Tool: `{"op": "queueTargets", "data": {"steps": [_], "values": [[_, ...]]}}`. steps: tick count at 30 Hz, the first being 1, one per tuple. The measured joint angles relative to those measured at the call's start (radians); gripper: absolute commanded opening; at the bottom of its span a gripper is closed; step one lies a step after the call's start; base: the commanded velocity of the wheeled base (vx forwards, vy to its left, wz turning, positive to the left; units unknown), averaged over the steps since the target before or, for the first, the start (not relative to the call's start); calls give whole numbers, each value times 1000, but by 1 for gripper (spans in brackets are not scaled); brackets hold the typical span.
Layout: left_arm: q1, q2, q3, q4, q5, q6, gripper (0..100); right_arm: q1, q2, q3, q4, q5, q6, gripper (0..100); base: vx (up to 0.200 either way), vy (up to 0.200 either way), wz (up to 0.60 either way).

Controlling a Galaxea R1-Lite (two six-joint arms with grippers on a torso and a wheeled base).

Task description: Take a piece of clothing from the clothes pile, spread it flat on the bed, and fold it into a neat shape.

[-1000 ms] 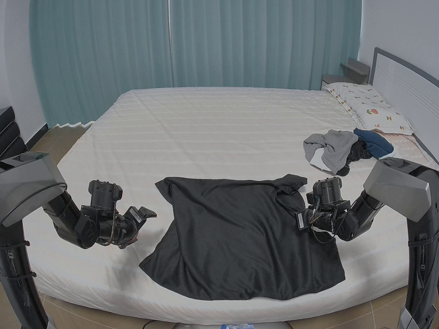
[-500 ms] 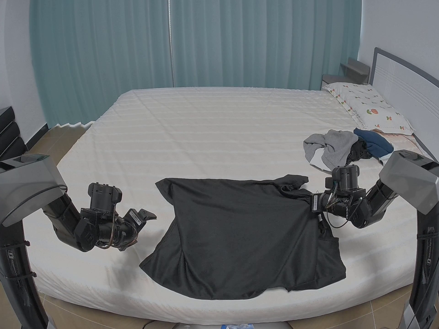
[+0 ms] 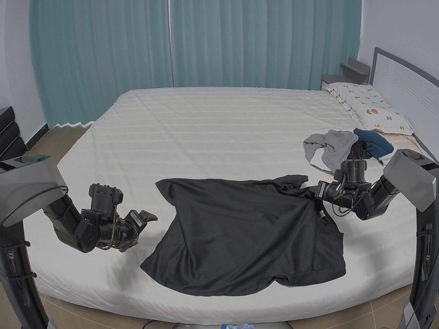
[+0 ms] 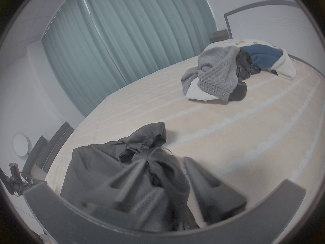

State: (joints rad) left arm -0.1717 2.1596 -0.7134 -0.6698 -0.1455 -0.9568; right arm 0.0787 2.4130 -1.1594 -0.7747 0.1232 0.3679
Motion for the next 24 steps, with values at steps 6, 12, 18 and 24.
{"op": "queueTargets", "data": {"steps": [6,12,18,24], "values": [[0,0,0,0,0,0,100,-3,17,-21,2,17,108,100,0,0,0],[0,4,-1,0,-1,0,100,6,20,-51,43,16,66,100,0,0,0],[-1,6,-1,0,-1,0,100,16,28,-53,57,0,-40,0,0,0,0],[-2,7,-1,0,-2,0,100,23,56,-85,55,-60,-113,0,0,0,0]]}}
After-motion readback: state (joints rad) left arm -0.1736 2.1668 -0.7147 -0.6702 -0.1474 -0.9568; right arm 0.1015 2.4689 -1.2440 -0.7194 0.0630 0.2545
